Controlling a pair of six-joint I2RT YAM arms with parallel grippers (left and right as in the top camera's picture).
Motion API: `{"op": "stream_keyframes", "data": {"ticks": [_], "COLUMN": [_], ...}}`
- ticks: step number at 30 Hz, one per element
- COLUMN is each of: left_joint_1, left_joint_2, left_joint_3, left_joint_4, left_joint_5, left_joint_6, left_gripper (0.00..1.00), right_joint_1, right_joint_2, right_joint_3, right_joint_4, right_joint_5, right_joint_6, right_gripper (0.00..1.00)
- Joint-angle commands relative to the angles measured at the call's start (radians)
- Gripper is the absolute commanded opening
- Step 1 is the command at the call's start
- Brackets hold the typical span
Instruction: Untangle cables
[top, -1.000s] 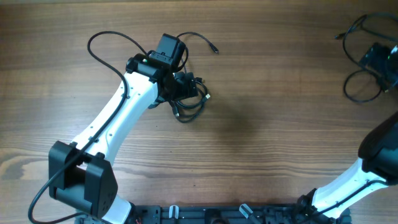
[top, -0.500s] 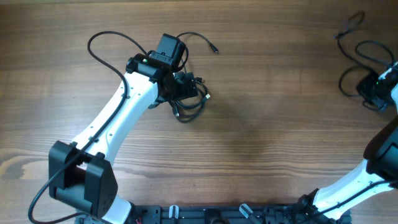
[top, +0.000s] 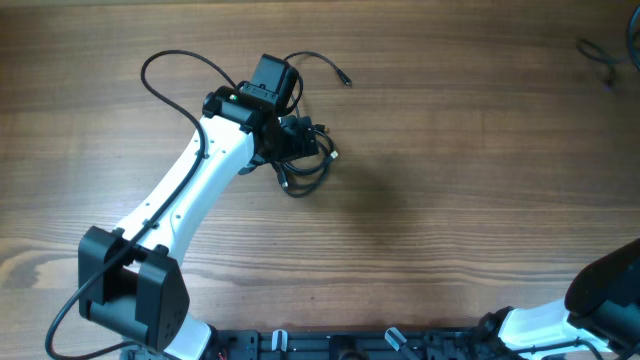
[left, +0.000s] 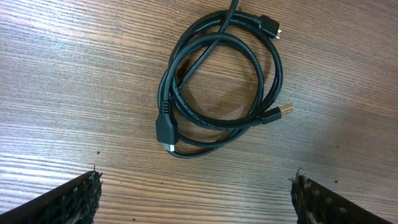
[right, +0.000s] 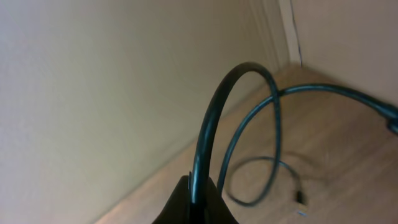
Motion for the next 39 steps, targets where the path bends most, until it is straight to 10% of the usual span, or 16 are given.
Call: {"op": "stream_keyframes", "data": {"ticks": [1,4,8,20,27,32,39], "left_joint_1": [0.009,0.009,0.009,0.009,0.009,0.009,0.009], "left_joint_2": [-0.002,-0.002,-0.002,-0.002,-0.002,-0.002,-0.002], "left_joint_3": [-0.003,-0.003,-0.003,-0.003,-0.003,-0.003,-0.003], "left_joint_4": [0.000,0.000,0.000,0.000,0.000,0.000,0.000], "left_joint_5": [0.005,0.005,0.005,0.005,0.005,0.005,0.005], "left_joint_6": [0.011,0.011,0.011,0.011,0.011,0.011,0.011], "left_gripper": [1.00,1.00,1.00,1.00,1.00,1.00,1.00], "right_joint_1": [0.027,0.070,0.210,0.059,0.047,0.097,0.142], "right_joint_2": [0.072,0.185,0.264,0.195,0.272,0.301,0.322], "right_joint_3": [0.012,0.012,0.012,0.016,-0.003,-0.004,-0.092], "right_joint_4": [0.113,0.100,-0.031,-0.330,-0.518,-0.628,-0.595], "right_joint_5": [0.027,-0.035,-0.124,0.359,0.025,0.053,0.230], "right_joint_6": [0.010,0.016,-0.281,-0.170,-0.385,-0.486,-0.485], "right_gripper": [0.13,0.20,0.54,0.83,0.83,0.62,0.64]}}
